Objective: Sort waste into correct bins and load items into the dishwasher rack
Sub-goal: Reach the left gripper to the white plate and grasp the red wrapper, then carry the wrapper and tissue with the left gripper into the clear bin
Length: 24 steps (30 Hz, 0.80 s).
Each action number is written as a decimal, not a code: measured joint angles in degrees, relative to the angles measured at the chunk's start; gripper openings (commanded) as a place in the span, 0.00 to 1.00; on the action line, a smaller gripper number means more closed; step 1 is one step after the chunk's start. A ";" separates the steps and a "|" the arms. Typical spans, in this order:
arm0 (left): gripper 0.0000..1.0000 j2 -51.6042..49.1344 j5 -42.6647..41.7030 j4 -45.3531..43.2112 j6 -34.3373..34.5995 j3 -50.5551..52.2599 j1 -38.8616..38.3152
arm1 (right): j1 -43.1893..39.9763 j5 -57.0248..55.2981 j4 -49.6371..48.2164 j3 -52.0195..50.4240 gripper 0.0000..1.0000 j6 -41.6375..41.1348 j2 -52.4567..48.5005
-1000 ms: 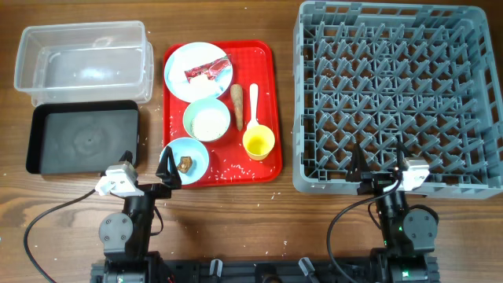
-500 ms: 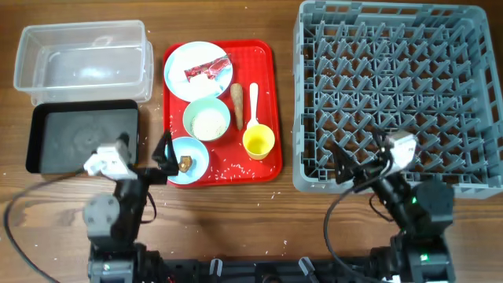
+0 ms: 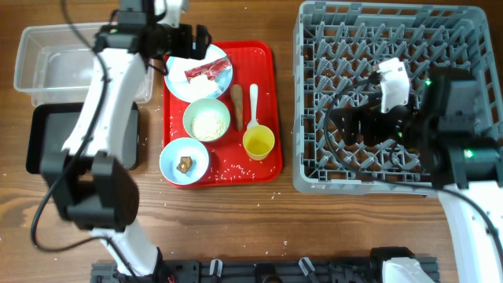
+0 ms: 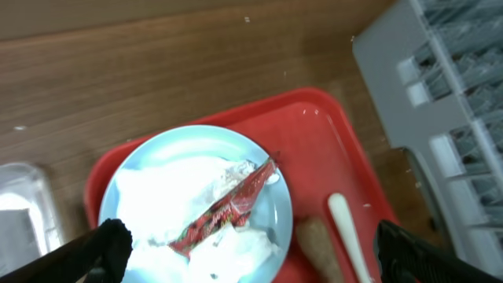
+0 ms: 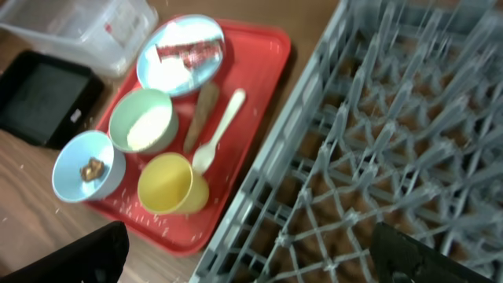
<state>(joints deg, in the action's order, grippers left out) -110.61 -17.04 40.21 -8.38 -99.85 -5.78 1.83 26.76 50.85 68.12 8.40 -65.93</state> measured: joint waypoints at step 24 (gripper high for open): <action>0.04 -21.75 6.47 -2.34 -15.15 -1.86 -0.81 | 0.00 0.02 3.98 0.07 1.00 -2.14 -9.92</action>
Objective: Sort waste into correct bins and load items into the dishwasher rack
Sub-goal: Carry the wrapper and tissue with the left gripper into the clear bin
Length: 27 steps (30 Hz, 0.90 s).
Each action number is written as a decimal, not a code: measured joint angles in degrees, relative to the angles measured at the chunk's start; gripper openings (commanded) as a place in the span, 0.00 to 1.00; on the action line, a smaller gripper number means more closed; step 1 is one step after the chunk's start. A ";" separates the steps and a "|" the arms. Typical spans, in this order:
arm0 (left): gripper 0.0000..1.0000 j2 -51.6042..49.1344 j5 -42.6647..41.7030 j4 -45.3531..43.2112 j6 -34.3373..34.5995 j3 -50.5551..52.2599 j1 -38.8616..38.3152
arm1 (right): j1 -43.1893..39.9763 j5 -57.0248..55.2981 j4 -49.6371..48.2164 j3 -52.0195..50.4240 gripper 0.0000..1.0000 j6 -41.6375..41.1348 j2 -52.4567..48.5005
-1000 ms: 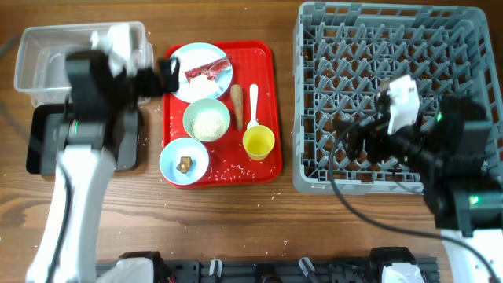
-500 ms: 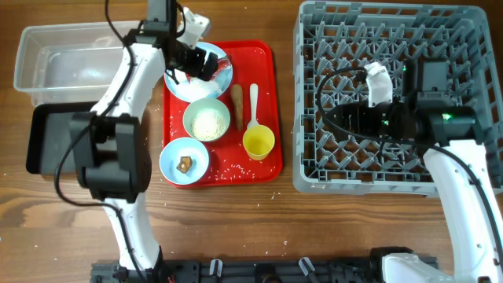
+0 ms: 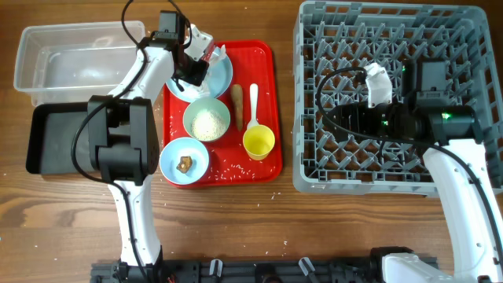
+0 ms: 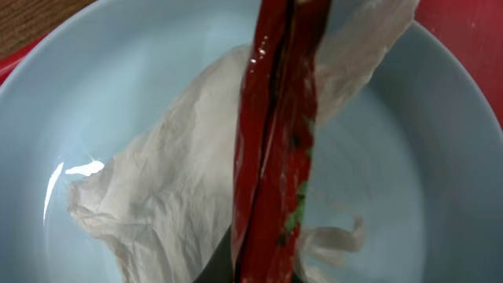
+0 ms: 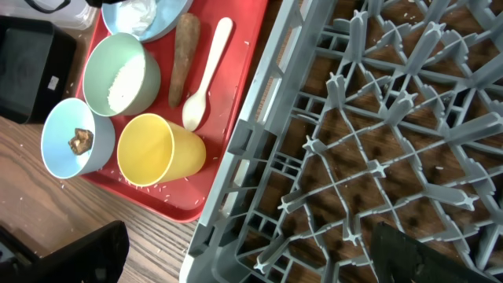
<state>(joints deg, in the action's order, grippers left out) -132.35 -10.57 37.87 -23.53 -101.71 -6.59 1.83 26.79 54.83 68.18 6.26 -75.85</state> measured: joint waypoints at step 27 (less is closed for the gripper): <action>0.04 23.61 4.83 11.47 40.87 -6.78 18.14 | 0.00 -0.02 -2.25 0.00 1.00 -0.02 0.00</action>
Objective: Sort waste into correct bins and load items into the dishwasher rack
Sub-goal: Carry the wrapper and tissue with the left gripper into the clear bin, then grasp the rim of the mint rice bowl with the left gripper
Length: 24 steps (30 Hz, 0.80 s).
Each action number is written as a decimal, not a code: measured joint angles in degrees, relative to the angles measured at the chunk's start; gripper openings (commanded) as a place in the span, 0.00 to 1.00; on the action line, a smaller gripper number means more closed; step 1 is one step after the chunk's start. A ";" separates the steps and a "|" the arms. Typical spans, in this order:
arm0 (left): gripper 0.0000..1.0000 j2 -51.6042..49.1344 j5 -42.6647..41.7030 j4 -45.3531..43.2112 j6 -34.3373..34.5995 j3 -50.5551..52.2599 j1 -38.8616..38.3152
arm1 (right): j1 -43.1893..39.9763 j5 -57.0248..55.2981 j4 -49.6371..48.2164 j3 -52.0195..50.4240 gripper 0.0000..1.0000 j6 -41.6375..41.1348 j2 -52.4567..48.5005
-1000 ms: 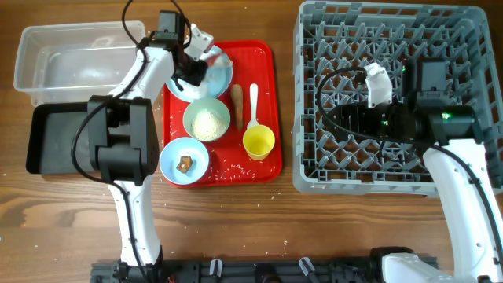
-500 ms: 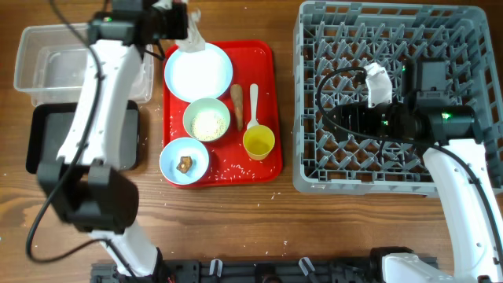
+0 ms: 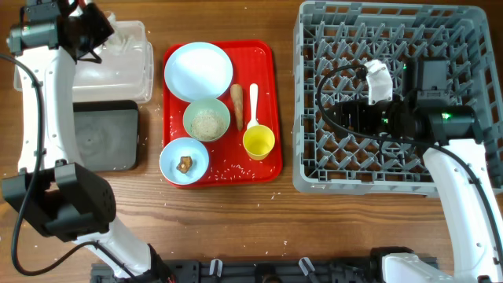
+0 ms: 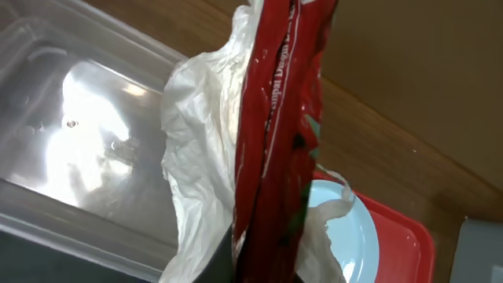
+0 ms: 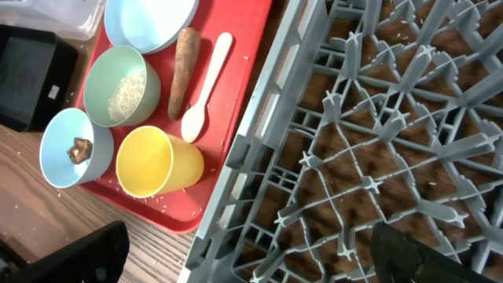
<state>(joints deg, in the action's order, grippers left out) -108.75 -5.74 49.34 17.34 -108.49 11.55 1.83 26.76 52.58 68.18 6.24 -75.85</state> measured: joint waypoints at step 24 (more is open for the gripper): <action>1.00 -12.90 11.08 -9.03 18.86 0.26 -0.13 | 0.00 0.00 0.50 0.00 1.00 -4.74 0.00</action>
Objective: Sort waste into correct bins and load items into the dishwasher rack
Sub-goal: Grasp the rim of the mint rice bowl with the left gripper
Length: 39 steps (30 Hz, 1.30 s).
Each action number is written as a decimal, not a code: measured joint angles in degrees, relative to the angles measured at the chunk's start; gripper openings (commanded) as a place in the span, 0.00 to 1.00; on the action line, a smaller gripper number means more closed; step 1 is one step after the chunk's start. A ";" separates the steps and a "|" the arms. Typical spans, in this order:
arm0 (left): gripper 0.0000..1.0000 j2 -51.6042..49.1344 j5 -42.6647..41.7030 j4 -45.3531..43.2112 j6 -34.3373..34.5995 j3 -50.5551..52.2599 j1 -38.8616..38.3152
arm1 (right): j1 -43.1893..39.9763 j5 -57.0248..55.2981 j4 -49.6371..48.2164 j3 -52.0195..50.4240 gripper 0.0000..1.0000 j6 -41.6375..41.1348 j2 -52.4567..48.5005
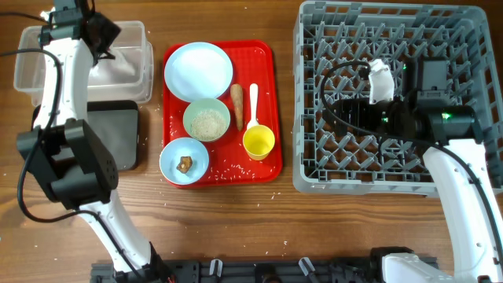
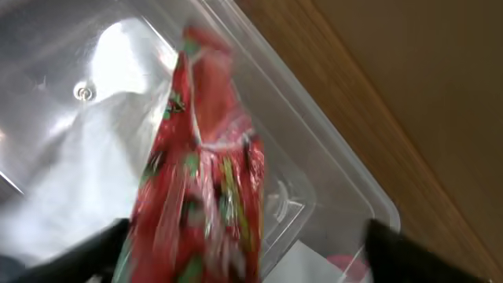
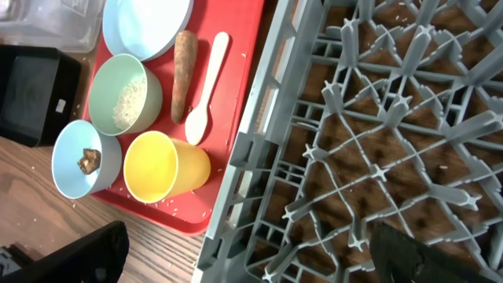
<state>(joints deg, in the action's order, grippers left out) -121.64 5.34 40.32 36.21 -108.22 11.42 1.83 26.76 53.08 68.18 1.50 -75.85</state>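
A red wrapper (image 2: 204,181), blurred, hangs loose over the clear plastic bin (image 2: 330,157) between the wide-apart fingers of my left gripper (image 2: 244,263). Overhead, that gripper (image 1: 100,35) is above the clear bin (image 1: 31,55) at the back left. My right gripper (image 3: 251,263) is open and empty over the left part of the grey dishwasher rack (image 3: 377,118). On the red tray (image 1: 267,79) lie a bare light-blue plate (image 1: 198,69), a green bowl of rice (image 1: 207,119), a blue bowl with a scrap (image 1: 184,159), a yellow cup (image 1: 258,142), a white spoon (image 1: 252,102) and a brown stick-shaped scrap (image 1: 236,96).
A black bin (image 1: 122,137) sits in front of the clear bin, partly under my left arm. The rack (image 1: 393,23) fills the right side of the table, and my right arm (image 1: 440,118) reaches across it. Rice grains are scattered on the tray's front.
My left gripper was shut on the red wrapper and a white napkin over the clear bin's edge. Now it is open and the wrapper is loose over the bin. The right arm barely moved.
My left gripper first hung open above the plate, which held the wrapper and napkin. Then it was shut on them at the plate. After that the plate was bare and the waste was held over the clear bin, where the gripper has now let go.
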 measured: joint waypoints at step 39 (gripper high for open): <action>0.11 12.09 -8.55 1.25 -19.71 35.74 -34.67 | 0.00 -0.02 -2.73 0.00 1.00 -4.35 -0.02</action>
<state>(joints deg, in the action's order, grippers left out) -109.56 -3.20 41.56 16.49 -72.49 -23.24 1.83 26.74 50.35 68.18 -2.85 -75.88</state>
